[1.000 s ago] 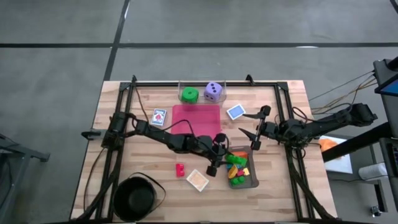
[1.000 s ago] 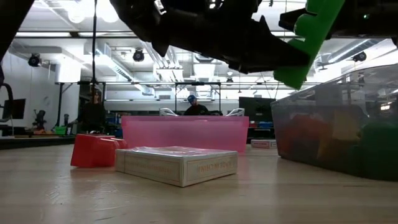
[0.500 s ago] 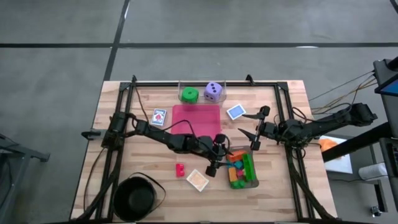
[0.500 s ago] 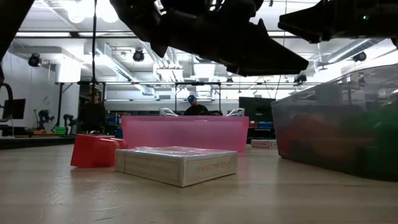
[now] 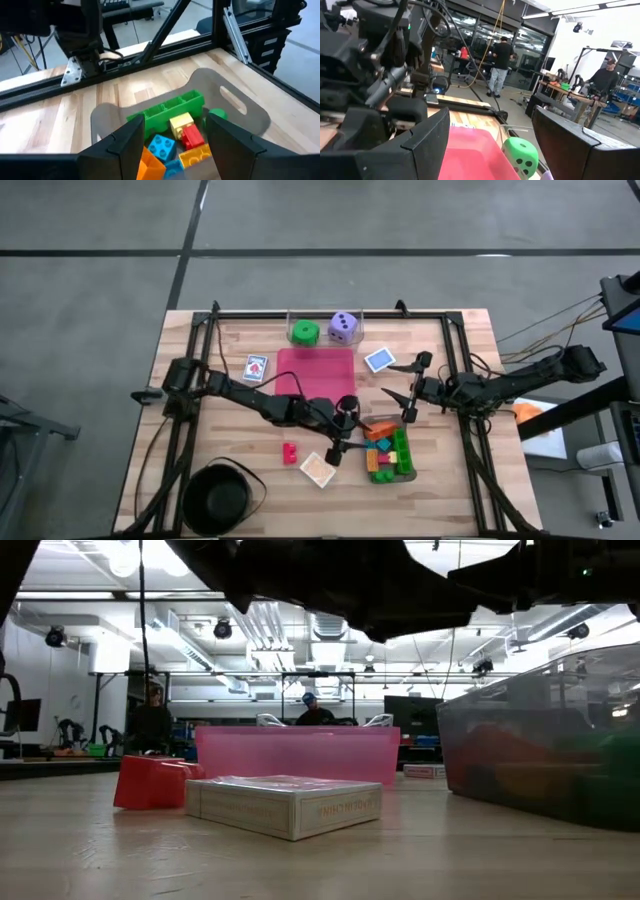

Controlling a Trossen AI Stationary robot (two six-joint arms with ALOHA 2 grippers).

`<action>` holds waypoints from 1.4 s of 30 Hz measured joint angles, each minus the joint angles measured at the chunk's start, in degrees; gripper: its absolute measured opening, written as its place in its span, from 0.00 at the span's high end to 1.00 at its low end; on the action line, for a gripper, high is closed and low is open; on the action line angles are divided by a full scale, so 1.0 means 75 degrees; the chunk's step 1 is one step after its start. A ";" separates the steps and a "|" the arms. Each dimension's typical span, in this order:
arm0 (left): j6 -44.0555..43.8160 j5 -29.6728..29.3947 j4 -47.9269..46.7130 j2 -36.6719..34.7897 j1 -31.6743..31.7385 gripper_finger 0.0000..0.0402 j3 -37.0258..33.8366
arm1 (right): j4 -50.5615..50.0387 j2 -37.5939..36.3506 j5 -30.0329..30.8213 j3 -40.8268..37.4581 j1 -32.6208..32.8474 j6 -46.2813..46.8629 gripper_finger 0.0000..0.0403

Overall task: Pick & Place Toys
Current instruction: Put the big red game piece into the black bin

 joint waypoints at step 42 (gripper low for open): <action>-0.1254 -0.2091 -0.4441 -0.3839 -0.1417 0.18 -0.3296 | -0.0029 0.0076 -0.0003 0.0061 -0.0003 -0.0029 0.30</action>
